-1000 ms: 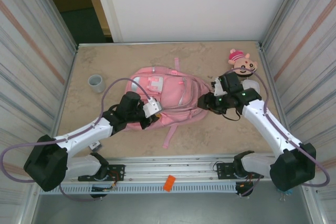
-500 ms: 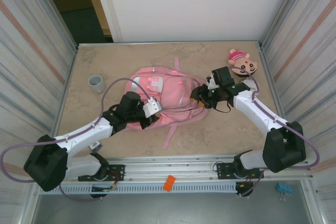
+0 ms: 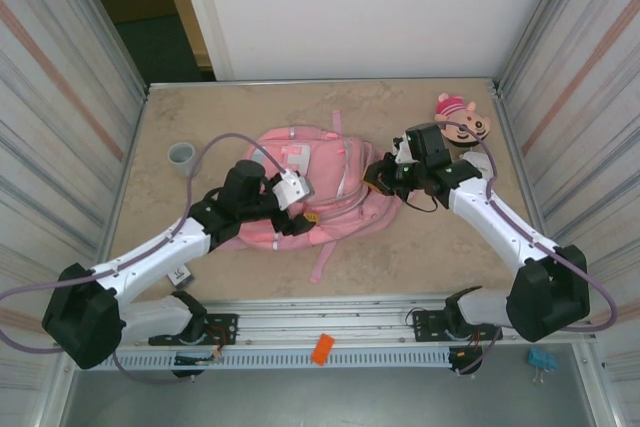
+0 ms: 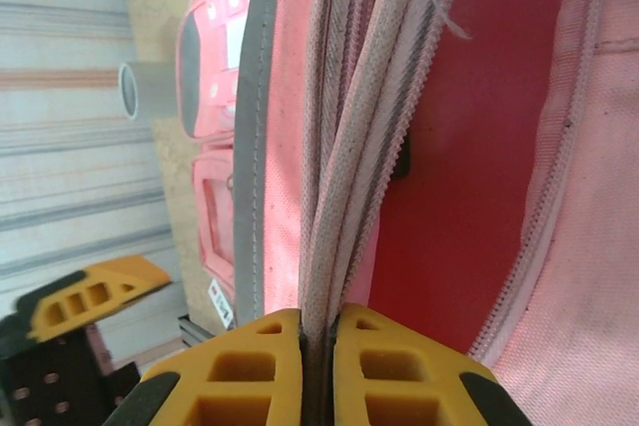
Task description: Pack books, pencil case, and school supplies into a backpack
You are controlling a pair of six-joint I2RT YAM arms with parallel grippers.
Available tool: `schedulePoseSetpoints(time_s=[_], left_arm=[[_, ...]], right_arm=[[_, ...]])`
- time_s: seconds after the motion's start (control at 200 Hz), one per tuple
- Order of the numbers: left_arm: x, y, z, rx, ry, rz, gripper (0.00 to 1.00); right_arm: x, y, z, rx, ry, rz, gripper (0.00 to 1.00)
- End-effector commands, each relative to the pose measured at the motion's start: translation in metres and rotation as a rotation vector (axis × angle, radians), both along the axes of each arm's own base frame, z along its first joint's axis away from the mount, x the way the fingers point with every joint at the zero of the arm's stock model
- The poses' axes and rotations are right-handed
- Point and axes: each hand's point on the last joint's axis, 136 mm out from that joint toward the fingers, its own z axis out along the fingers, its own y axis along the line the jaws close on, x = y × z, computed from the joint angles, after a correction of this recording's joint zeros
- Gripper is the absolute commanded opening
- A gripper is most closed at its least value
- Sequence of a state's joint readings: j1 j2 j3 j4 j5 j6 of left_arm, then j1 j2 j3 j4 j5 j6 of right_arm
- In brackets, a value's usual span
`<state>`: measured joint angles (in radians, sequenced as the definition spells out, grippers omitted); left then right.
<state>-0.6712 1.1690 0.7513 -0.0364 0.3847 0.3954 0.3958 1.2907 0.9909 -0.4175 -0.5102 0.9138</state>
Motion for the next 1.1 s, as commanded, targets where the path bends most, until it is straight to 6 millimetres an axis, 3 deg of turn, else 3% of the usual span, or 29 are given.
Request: schedulePoseSetpoints(time_s=[0.0,0.14,0.261,0.431,0.556,0.626,0.722,0.777,0.837,0.927,1.097], left_arm=[[-0.002,-0.017,0.020,-0.017,-0.032,-0.053,0.83],[-0.004,-0.039,0.021,-0.010,-0.037,-0.109,0.84],[-0.008,-0.056,0.015,0.009,-0.032,-0.132,0.94],[-0.003,-0.063,0.000,0.038,-0.020,-0.095,0.94],[0.024,-0.054,-0.025,0.099,-0.010,0.067,0.77],[0.030,-0.051,-0.034,0.120,0.010,0.105,0.59],[0.016,-0.057,-0.031,0.070,0.045,0.031,0.33],[0.006,-0.061,-0.025,0.031,0.057,-0.019,0.15],[-0.001,-0.063,-0.021,0.004,0.069,-0.051,0.03],[-0.008,-0.062,-0.017,-0.041,0.110,-0.080,0.00],[-0.006,-0.054,-0.006,-0.174,0.186,-0.056,0.00]], right_arm=[[-0.003,0.014,0.042,0.091,-0.098,0.049,0.06],[-0.006,0.015,0.046,0.097,-0.103,0.046,0.06],[-0.007,0.016,0.048,0.098,-0.107,0.045,0.06],[-0.011,0.019,0.051,0.102,-0.109,0.054,0.07],[-0.015,0.022,0.056,0.112,-0.123,0.069,0.07],[-0.018,0.021,0.058,0.110,-0.129,0.077,0.08],[-0.022,0.012,0.057,0.049,-0.150,0.078,0.14],[-0.023,-0.001,0.052,-0.028,-0.156,0.058,0.24],[-0.028,-0.017,0.044,-0.132,-0.146,0.030,0.35],[-0.039,-0.032,0.042,-0.223,-0.163,0.029,0.43],[-0.071,-0.037,0.034,-0.346,-0.266,0.060,0.45]])
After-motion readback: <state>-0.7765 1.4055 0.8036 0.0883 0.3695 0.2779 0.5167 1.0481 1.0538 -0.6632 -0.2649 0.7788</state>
